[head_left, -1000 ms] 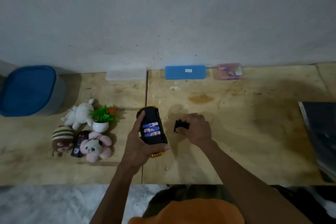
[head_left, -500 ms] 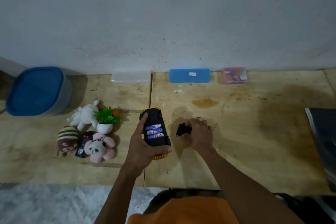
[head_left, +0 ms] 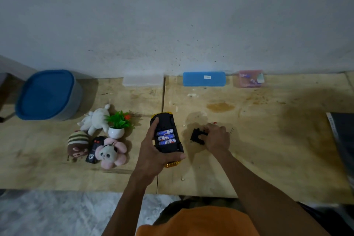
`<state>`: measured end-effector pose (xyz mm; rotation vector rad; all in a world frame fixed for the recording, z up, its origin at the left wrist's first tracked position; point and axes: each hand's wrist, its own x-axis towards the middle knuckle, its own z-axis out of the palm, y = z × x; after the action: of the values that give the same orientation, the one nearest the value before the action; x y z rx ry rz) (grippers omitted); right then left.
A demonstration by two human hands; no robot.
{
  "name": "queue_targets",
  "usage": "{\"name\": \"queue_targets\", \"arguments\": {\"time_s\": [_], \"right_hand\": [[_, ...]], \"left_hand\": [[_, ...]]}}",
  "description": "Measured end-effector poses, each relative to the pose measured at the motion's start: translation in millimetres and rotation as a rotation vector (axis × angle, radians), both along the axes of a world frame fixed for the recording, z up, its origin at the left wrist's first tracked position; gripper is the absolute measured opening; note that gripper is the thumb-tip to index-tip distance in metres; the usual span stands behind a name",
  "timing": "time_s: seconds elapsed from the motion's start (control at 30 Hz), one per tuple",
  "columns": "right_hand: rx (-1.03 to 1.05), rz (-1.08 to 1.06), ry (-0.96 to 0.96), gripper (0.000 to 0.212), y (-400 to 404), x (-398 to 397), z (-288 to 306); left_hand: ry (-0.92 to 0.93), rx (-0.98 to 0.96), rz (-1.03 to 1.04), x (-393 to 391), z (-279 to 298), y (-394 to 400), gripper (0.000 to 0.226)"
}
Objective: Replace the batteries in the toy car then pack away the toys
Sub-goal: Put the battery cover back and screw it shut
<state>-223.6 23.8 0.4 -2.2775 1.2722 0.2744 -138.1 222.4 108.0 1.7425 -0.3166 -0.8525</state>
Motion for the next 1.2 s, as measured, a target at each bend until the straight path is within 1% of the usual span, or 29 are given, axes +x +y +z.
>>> {"name": "queue_targets", "arguments": {"time_s": [0.07, 0.17, 0.23, 0.3, 0.37, 0.43, 0.47, 0.5, 0.57, 0.63, 0.7, 0.9, 1.2], "right_hand": [[0.017, -0.023, -0.027, 0.014, -1, -2, -2], [0.154, -0.066, -0.128, 0.015, -7, -6, 1], [0.209, -0.14, -0.269, 0.014, -11, -6, 16], [0.229, -0.211, -0.504, 0.009, -16, -3, 44], [0.256, -0.231, -0.701, 0.013, -23, 3, 85], [0.354, -0.183, -0.801, 0.014, -30, 5, 135], [0.408, -0.123, -0.834, 0.012, -32, 5, 158], [0.434, -0.045, -0.847, 0.009, -32, 5, 178], [0.417, 0.11, -0.804, 0.003, -30, 4, 205], [0.378, 0.215, -0.766, 0.002, -28, 4, 215], [0.336, 0.263, -0.749, 0.002, -27, 5, 218], [0.319, 0.247, -0.757, 0.004, -23, 3, 222], [0.347, 0.224, -0.781, 0.005, -12, 2, 221]], "left_hand": [[0.01, -0.006, -0.003, -1, 2, 0, 0.13], [0.018, -0.019, -0.01, -1, 4, -1, 0.128], [0.025, -0.032, -0.016, 0, 6, -1, 0.127], [0.024, -0.048, -0.035, 2, 11, -3, 0.128], [0.043, -0.079, -0.06, 4, 19, -8, 0.128], [0.057, -0.122, -0.096, 5, 28, -16, 0.127], [0.055, -0.14, -0.118, 6, 32, -21, 0.127], [0.044, -0.157, -0.139, 7, 36, -25, 0.127], [0.014, -0.182, -0.187, 8, 47, -35, 0.128], [0.004, -0.218, -0.23, 7, 60, -43, 0.127], [0.008, -0.248, -0.257, 5, 71, -48, 0.127], [0.004, -0.271, -0.27, 2, 86, -49, 0.127], [0.024, -0.287, -0.268, -1, 89, -41, 0.127]]}}
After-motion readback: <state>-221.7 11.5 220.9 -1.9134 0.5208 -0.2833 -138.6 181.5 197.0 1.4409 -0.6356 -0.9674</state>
